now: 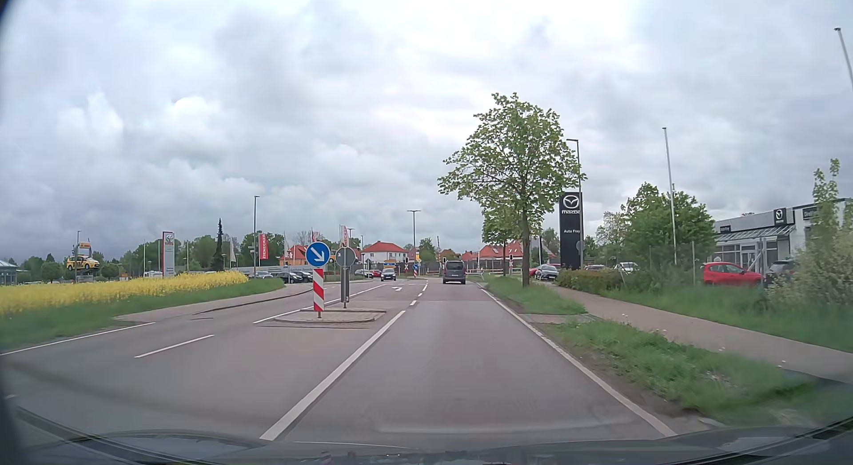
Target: Follow the waypoints while adhering to traffic rules and regulations
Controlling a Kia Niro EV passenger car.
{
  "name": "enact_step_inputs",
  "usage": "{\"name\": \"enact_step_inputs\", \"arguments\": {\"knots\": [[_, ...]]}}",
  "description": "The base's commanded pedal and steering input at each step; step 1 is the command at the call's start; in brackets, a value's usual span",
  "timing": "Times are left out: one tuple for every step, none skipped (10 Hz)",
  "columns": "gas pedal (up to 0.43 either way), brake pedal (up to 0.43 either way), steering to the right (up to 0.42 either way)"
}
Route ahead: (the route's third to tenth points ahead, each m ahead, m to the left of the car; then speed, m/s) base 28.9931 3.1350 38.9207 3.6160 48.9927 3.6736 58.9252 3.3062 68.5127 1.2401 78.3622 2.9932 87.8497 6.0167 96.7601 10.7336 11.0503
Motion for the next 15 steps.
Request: {"name": "enact_step_inputs", "arguments": {"knots": [[0.079, 0.012, -0.001], [0.079, 0.012, -0.001], [0.079, 0.012, -0.002], [0.079, 0.012, -0.003], [0.098, 0.012, -0.005], [0.110, 0.012, -0.006], [0.118, 0.012, -0.006], [0.118, 0.012, -0.006], [0.118, 0.012, -0.006], [0.130, 0.012, -0.006], [0.130, 0.012, -0.003], [0.138, 0.012, 0.000], [0.138, 0.012, 0.000], [0.138, 0.012, 0.000], [0.138, 0.012, 0.001]]}}
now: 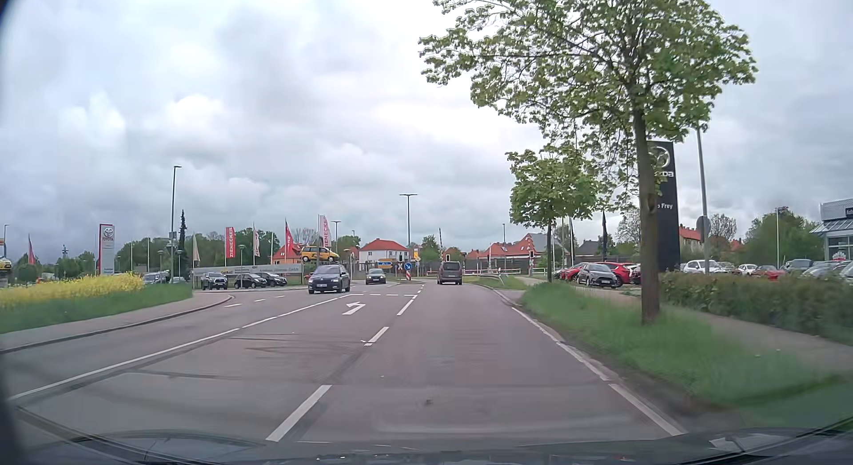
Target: Follow the waypoints while adhering to traffic rules and regulations
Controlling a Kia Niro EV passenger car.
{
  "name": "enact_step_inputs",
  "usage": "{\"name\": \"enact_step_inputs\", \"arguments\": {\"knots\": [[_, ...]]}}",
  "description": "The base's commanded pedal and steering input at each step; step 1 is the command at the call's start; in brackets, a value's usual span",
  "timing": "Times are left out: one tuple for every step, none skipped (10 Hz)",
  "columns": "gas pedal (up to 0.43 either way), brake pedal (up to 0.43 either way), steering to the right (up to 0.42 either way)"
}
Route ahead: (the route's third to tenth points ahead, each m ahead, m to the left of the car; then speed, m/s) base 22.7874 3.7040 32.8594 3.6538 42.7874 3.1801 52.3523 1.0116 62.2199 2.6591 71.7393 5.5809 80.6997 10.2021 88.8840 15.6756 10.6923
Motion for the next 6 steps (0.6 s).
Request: {"name": "enact_step_inputs", "arguments": {"knots": [[0.138, 0.012, 0.000], [0.138, 0.012, 0.000], [0.138, 0.012, 0.000], [0.138, 0.012, 0.000], [0.138, 0.012, 0.000], [0.138, 0.012, 0.000]]}}
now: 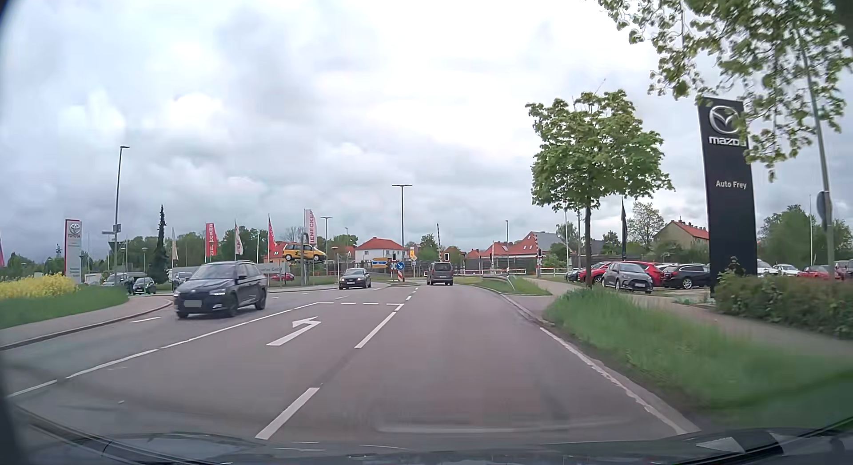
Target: Follow the waypoints while adhering to traffic rules and regulations
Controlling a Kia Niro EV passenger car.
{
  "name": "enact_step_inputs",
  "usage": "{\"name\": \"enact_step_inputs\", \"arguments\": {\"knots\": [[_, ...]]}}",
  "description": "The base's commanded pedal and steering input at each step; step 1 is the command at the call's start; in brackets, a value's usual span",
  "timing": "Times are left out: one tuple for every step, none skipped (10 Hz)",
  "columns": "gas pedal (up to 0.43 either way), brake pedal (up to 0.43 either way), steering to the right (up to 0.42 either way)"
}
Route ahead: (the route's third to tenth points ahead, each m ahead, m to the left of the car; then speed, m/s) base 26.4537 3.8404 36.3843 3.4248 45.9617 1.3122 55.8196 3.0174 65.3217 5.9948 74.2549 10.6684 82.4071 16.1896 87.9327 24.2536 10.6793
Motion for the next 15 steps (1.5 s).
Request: {"name": "enact_step_inputs", "arguments": {"knots": [[0.110, 0.012, 0.000], [0.110, 0.012, 0.000], [0.110, 0.012, 0.000], [0.098, 0.012, 0.000], [0.098, 0.012, 0.000], [0.098, 0.012, 0.000], [0.098, 0.012, 0.000], [0.098, 0.012, 0.000], [0.098, 0.012, 0.000], [0.079, 0.012, 0.000], [0.067, 0.012, 0.000], [0.059, 0.012, 0.000], [0.059, 0.012, -0.001], [0.059, 0.012, -0.003], [0.059, 0.012, -0.003]]}}
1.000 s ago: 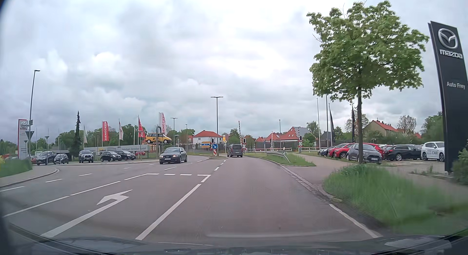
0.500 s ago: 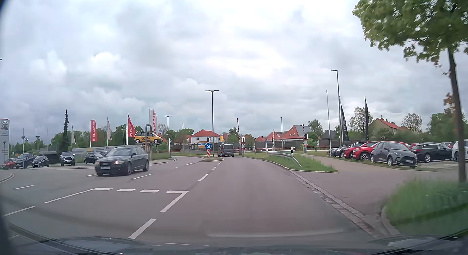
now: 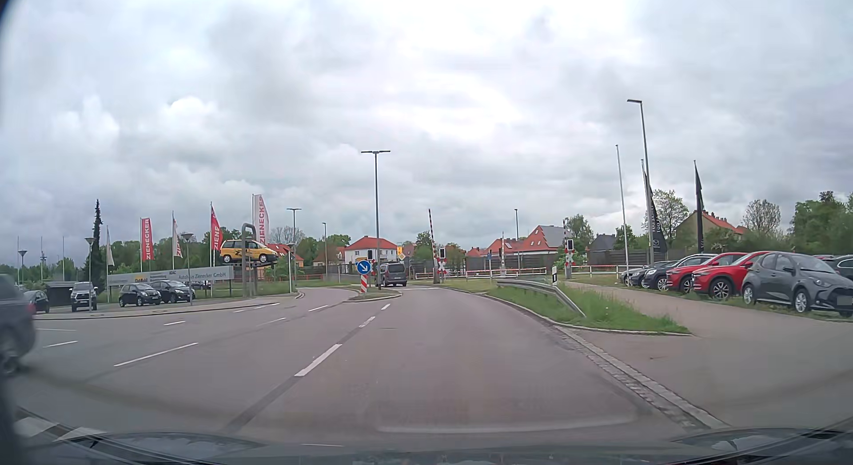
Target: Follow the waypoints while adhering to traffic rules and regulations
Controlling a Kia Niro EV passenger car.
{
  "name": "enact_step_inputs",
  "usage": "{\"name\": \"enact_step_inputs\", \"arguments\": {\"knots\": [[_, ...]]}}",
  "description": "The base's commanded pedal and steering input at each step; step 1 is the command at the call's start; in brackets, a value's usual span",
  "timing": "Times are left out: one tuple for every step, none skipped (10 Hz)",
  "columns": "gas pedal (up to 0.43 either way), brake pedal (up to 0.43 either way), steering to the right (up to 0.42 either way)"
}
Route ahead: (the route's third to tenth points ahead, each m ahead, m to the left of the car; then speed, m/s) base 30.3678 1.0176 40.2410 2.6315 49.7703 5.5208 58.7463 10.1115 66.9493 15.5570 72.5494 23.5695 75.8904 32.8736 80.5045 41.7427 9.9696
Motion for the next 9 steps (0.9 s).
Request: {"name": "enact_step_inputs", "arguments": {"knots": [[0.059, 0.012, -0.005], [0.059, 0.012, -0.005], [0.059, 0.012, -0.006], [0.059, 0.012, -0.006], [0.059, 0.012, -0.006], [0.059, 0.012, -0.006], [0.059, 0.012, -0.007], [0.067, 0.012, -0.007], [0.079, 0.012, -0.008]]}}
